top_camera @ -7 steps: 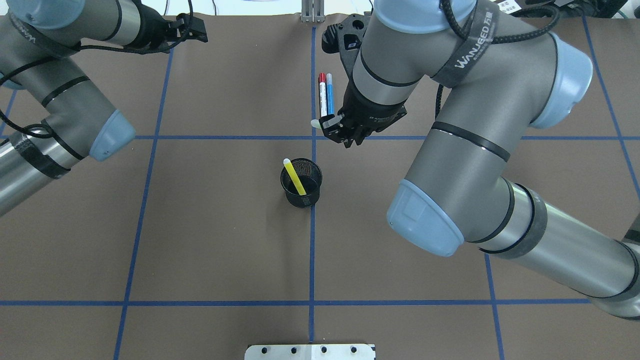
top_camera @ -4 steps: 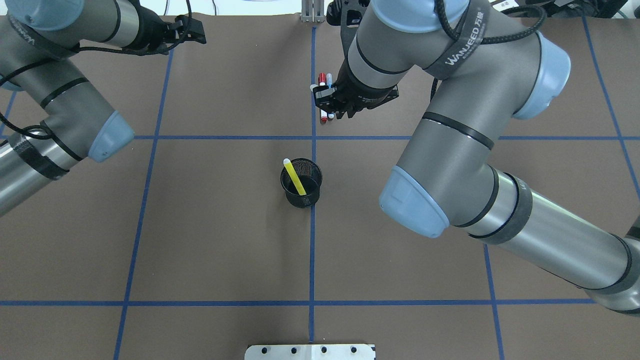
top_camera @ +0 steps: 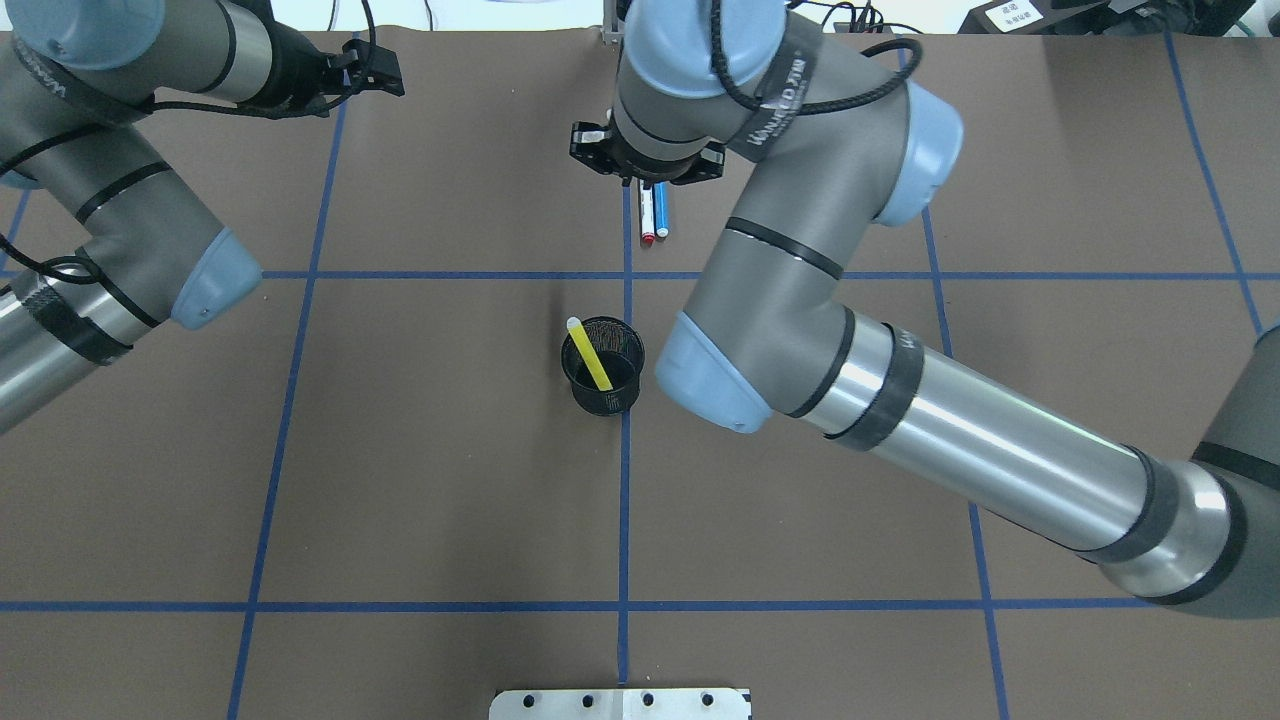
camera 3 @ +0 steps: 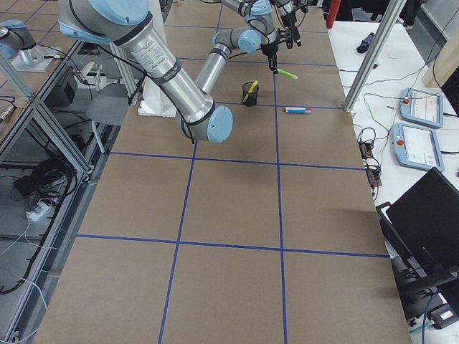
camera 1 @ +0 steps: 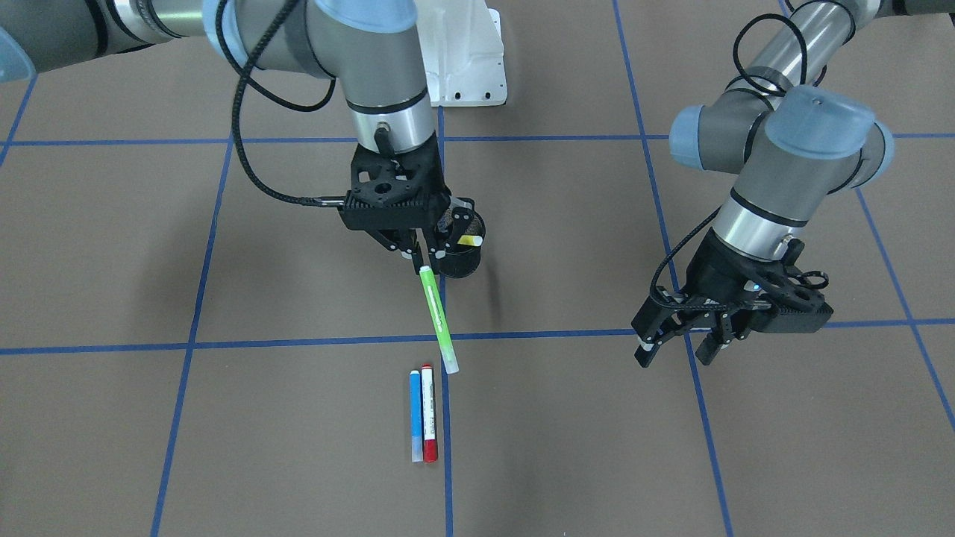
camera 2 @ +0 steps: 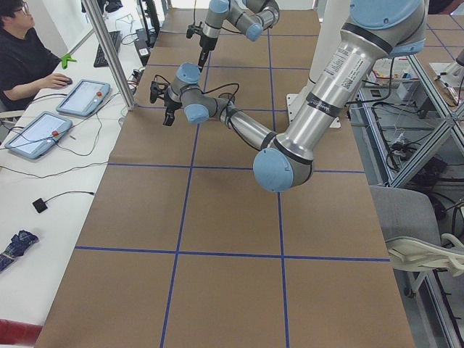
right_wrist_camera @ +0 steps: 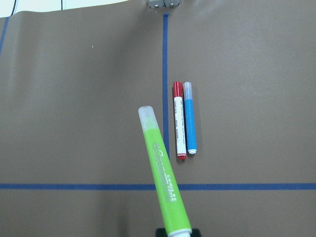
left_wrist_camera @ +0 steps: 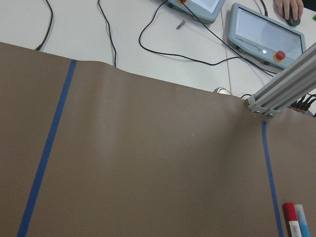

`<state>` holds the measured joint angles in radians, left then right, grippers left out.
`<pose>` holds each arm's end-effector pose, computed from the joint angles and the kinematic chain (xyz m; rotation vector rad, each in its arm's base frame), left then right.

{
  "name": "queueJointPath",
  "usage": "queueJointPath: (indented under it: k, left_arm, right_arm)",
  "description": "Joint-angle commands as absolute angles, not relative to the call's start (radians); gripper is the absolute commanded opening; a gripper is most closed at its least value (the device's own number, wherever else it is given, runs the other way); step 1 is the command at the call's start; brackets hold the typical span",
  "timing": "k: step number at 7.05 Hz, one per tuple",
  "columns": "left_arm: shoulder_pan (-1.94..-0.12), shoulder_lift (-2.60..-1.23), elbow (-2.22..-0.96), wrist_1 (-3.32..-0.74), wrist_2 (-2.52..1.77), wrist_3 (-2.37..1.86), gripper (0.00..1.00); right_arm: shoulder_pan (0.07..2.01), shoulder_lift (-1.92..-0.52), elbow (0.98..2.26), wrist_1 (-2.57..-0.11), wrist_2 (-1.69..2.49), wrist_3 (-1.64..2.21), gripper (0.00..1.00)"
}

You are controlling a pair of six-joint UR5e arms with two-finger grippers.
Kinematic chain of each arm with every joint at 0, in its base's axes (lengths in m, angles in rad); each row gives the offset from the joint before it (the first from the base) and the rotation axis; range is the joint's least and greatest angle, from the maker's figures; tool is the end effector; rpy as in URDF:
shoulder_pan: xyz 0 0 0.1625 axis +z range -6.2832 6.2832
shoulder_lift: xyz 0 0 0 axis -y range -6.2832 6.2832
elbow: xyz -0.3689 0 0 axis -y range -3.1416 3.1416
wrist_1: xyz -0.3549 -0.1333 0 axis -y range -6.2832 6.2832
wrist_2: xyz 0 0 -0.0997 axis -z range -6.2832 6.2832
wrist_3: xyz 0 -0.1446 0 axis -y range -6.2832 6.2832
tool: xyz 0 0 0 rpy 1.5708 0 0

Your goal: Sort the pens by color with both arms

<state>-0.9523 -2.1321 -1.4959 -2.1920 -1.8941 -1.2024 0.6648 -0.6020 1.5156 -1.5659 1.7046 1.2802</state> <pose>0.3215 -0.6025 0.2810 0.4464 1.0486 -0.3408 -0.4769 -0.5186 0.0982 0.3124 -0.8746 0.2856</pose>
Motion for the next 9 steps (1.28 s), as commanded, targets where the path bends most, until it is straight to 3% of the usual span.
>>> queueJointPath:
  k: [1,3,9]
  left_arm:
    - [-0.953,-2.122,-1.496,-2.192,-1.893,-1.200,1.00]
    - [-0.951,-2.118,-1.496,-2.192,-1.893,-1.201,1.00]
    - [-0.948,-2.120,-1.465,-2.194,-1.890,-1.198,1.00]
  right_arm:
    - [0.646,-0.494,1.227,-1.386,1.597,1.354,0.00]
    - [0.635,-0.456,1.059,-1.286,1.551,1.362,0.00]
    - [0.565,-0.457,0.925,-1.195,1.410,1.361,0.00]
